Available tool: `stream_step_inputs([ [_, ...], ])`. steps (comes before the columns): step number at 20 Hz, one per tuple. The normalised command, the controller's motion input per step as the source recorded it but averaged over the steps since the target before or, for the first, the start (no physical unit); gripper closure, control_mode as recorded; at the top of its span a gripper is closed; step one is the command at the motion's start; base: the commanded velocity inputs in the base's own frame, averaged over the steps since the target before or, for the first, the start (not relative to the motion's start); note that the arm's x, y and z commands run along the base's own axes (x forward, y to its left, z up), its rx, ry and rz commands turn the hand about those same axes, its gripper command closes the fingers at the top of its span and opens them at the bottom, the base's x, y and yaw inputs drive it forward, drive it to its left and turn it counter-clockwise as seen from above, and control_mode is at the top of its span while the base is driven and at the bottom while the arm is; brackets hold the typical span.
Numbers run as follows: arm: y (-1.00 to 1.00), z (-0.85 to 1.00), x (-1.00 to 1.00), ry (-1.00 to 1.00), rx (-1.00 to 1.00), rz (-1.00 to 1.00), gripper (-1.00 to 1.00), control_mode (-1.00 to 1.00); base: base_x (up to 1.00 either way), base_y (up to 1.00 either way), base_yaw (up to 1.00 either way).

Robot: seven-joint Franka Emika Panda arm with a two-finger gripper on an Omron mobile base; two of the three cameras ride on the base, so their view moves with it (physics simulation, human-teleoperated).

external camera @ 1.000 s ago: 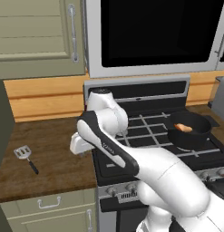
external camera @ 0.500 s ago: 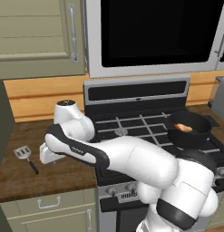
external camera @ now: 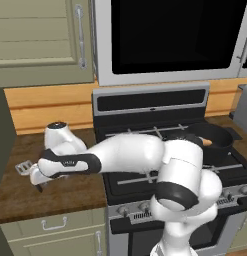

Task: Put the squash and carrot in the pot. Retrieve the spatula and lightly stir the vegetables in the pot.

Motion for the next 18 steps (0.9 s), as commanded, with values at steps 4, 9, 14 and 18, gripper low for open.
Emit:
stream_step_inputs([
  [4, 0.54, -0.41, 0.14, 0.00, -0.02, -0.08, -1.00, -1.00, 0.00, 0.00, 0.00],
  [9, 0.30, -0.20, 0.29, 0.00, -0.04, -0.13, -1.00, -1.00, 0.00, 0.00, 0.00],
  [14, 0.30, -0.04, 0.32, 0.00, -0.07, -0.12, -1.00, -1.00, 0.00, 0.00, 0.00],
  [18, 0.30, -0.08, 0.36, 0.00, -0.04, -0.05, -1.00, -1.00, 0.00, 0.00, 0.00],
])
